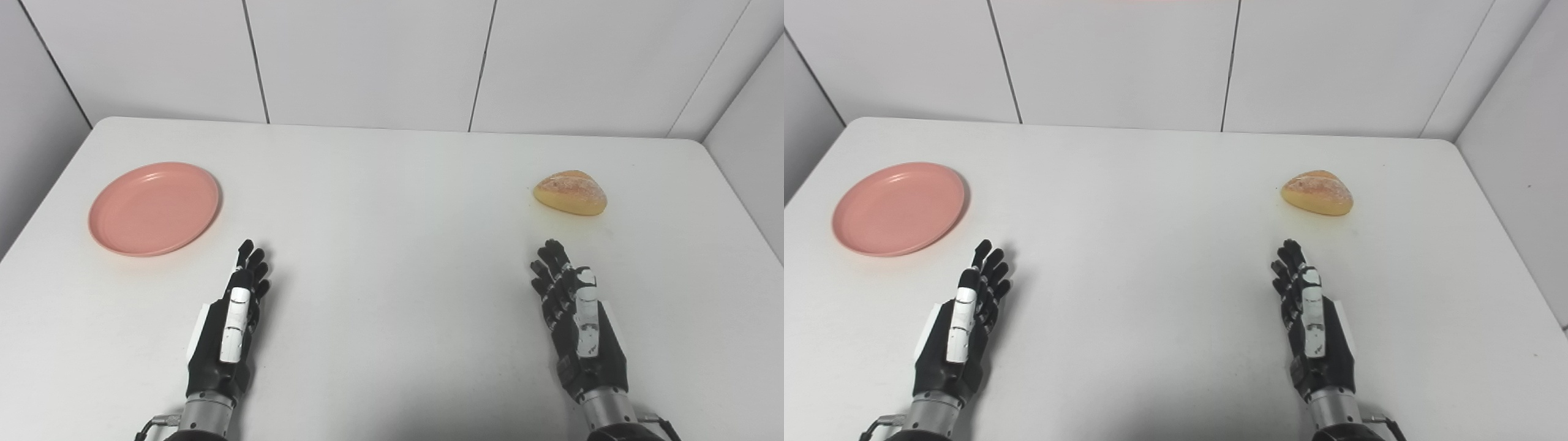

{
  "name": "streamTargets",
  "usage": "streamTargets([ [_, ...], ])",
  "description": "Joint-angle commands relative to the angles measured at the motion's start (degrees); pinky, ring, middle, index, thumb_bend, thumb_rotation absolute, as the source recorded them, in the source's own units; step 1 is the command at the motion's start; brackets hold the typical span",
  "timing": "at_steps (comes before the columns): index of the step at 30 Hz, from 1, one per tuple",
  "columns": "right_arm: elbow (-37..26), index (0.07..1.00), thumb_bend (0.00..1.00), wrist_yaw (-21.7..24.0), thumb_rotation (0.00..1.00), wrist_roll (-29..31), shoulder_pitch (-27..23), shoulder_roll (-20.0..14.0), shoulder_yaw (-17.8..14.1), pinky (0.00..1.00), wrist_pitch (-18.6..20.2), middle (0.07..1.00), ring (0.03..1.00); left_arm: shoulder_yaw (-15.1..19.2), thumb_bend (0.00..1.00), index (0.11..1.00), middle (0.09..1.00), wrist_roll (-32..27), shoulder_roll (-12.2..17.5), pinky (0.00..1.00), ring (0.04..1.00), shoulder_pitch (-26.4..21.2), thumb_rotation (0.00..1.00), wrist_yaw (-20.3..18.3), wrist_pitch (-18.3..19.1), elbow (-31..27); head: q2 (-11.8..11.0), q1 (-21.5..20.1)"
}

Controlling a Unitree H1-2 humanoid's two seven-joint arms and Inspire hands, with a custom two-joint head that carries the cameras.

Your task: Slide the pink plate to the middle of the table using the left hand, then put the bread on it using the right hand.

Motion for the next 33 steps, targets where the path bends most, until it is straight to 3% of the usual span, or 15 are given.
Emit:
streamTargets([
  [1,-2.42,0.945,0.85,0.15,1.00,0.37,-0.75,0.10,-0.14,1.00,0.43,0.959,0.959,0.03,0.67,1.000,1.000,-0.78,-0.80,1.00,1.000,0.71,0.96,-0.18,-2.48,-1.00,-0.02,0.02],
  [9,-1.61,0.951,0.85,0.68,1.00,-0.56,-0.63,-0.40,0.17,1.00,-2.34,0.960,0.960,-0.23,0.70,1.000,1.000,-0.69,-0.50,1.00,1.000,0.68,0.93,-0.58,-4.80,-0.24,-0.21,0.06],
  [18,-1.51,0.952,0.85,1.05,1.00,-0.49,-0.49,-0.69,0.20,1.00,-2.90,0.961,0.966,-0.82,0.71,1.000,1.000,0.39,0.42,1.00,1.000,0.60,0.93,-1.17,-7.67,1.05,-0.31,0.07],
  [33,-1.02,0.953,0.86,1.23,1.00,-1.30,-0.52,-0.34,0.32,1.00,-4.15,0.963,0.967,-0.60,0.71,1.000,1.000,0.05,0.32,1.00,1.000,0.69,0.94,-1.08,-6.89,0.80,-0.27,-0.27],
])
